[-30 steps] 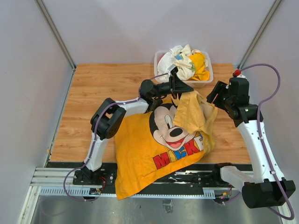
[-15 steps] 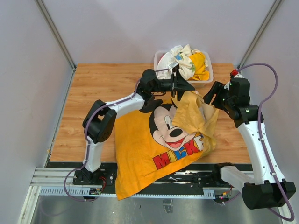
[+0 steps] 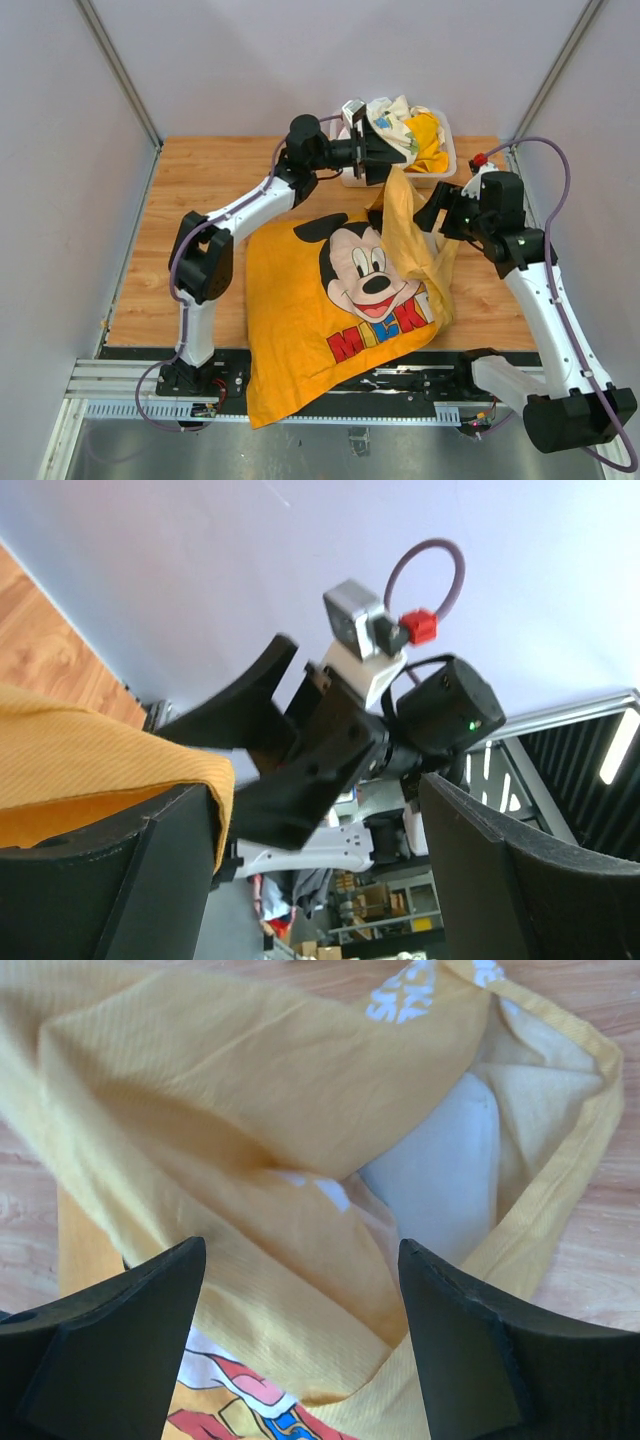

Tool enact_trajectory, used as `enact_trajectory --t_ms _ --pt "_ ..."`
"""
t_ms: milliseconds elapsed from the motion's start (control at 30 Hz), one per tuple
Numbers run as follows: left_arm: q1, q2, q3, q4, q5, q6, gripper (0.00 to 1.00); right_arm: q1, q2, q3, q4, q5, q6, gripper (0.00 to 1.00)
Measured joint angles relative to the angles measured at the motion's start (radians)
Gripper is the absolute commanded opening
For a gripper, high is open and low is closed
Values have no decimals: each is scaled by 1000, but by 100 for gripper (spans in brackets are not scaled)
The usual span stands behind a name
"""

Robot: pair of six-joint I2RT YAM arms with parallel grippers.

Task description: Put the pillow into the pillowcase

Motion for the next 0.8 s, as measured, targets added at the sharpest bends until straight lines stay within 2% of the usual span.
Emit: enact_trajectory --t_ms 167,333,400,500,567,633,767,800 --pt "-26 159 180 41 -1 -65 80 17 -51 -58 2 -6 -5 80" --pt "-43 378 461 86 -14 -164 79 17 -109 -92 -11 0 -6 81" --pt "-40 411 494 85 -23 -185 78 18 -114 -93 -11 0 -7 81" --pt "-17 404 460 112 -27 -213 79 18 -113 -99 -12 0 -7 79" --pt "5 367 383 124 -27 -212 79 18 -94 -100 -8 -2 -9 74" --pt "19 332 325 105 -28 -191 79 19 -52 -100 -1 -5 -11 69" --pt "35 246 230 87 -24 -157 79 25 71 -101 28 -11 -14 68" --pt "34 220 210 92 -19 -154 79 27 97 -101 35 -10 -14 61"
